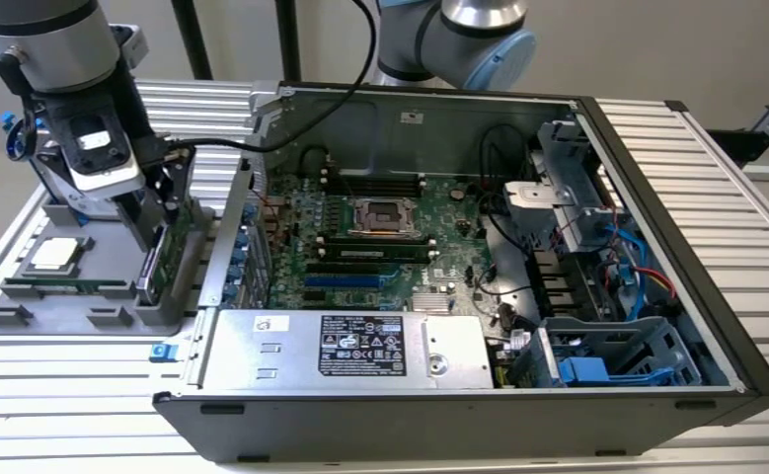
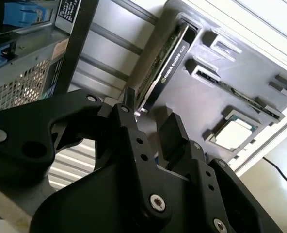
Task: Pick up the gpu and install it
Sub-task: 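Pick up the gpu and move the gpu toward the slot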
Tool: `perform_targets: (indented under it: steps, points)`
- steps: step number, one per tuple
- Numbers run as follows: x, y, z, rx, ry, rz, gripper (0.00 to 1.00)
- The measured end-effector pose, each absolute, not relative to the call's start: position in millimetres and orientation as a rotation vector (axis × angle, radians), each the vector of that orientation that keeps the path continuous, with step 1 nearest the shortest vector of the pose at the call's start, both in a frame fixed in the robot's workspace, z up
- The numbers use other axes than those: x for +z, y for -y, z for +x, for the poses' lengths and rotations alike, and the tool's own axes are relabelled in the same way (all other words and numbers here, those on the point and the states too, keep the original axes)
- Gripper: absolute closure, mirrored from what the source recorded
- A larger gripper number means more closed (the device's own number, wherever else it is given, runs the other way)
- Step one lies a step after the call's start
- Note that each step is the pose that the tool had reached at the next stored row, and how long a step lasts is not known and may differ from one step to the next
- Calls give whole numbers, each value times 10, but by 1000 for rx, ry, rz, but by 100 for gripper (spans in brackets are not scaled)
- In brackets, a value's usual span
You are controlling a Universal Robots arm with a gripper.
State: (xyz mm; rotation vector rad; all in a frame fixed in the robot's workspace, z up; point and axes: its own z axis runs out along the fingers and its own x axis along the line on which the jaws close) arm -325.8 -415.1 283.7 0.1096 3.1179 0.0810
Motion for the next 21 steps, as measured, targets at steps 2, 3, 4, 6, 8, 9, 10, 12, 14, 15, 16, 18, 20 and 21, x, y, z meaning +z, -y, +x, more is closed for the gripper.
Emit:
perform_targets:
  steps: [2,3,4,6,8,9,10,12,14,15,16,18,20,21]
  points:
    - [2821,4151,-3258,81,-3118,110,0]
    - [2814,4151,-3258,81,-3118,110,0]
    - [2807,4151,-3258,81,-3118,110,0]
    - [2792,4151,-3258,81,-3118,110,0]
    - [2779,4151,-3258,81,-3118,110,0]
    - [2773,4151,-3258,81,-3118,110,0]
    - [2767,4151,-3258,81,-3118,110,0]
    - [2754,4151,-3258,81,-3118,110,0]
    - [2742,4151,-3258,81,-3118,110,0]
    - [2735,4151,-3258,81,-3118,110,0]
    - [2727,4151,-3258,81,-3118,110,0]
    - [2712,4151,-3258,81,-3118,110,0]
    - [2698,4151,-3258,81,-3118,110,0]
    - [2690,4151,-3258,81,-3118,110,0]
